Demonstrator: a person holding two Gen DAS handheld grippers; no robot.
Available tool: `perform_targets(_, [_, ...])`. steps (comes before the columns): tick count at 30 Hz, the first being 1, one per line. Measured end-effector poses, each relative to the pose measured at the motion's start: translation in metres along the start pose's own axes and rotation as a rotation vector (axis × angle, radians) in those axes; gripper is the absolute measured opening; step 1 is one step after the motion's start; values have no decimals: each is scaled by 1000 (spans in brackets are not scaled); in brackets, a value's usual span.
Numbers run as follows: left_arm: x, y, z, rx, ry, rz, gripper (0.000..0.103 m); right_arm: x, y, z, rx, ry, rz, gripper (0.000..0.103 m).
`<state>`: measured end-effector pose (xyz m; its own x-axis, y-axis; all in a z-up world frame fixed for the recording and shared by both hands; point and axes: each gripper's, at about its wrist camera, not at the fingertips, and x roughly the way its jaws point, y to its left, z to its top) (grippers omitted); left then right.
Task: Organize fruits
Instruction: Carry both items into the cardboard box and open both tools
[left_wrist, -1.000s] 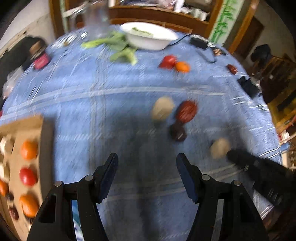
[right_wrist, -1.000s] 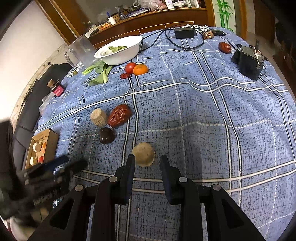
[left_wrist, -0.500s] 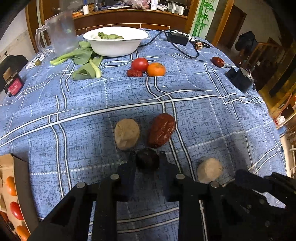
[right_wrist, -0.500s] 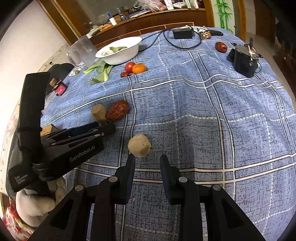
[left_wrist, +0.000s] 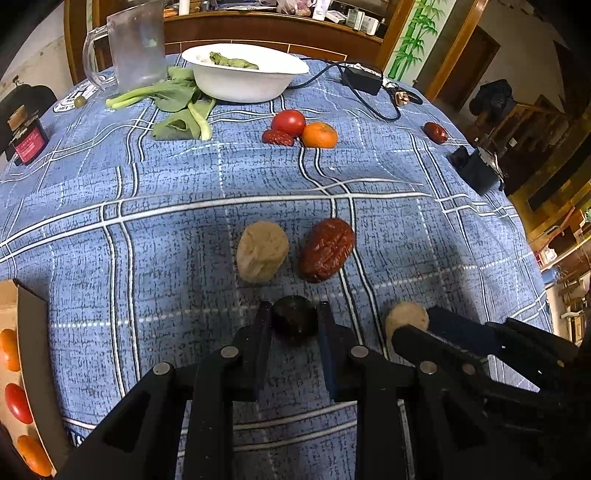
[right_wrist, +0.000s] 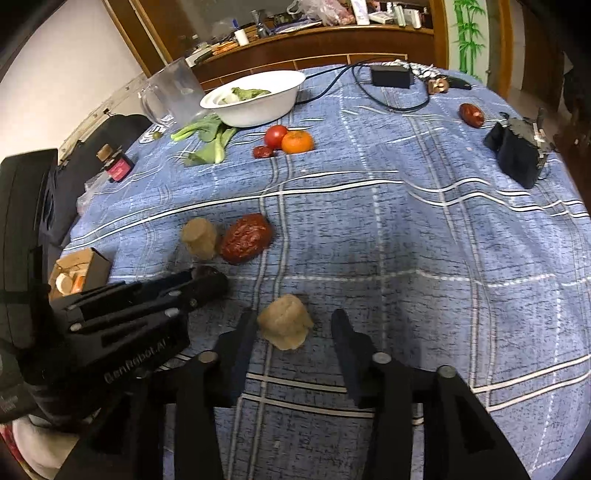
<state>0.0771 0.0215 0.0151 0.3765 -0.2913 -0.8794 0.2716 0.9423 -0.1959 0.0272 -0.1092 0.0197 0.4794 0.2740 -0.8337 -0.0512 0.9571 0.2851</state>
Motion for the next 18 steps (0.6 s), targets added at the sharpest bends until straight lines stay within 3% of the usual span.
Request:
perform_targets(11, [-59, 38, -34, -99, -50, -18, 22, -21, 20, -9, 7, -1, 48, 33])
perform_targets(18, [-126, 86, -74, -185, -108, 11, 22, -32, 81, -19, -29, 22, 161, 33])
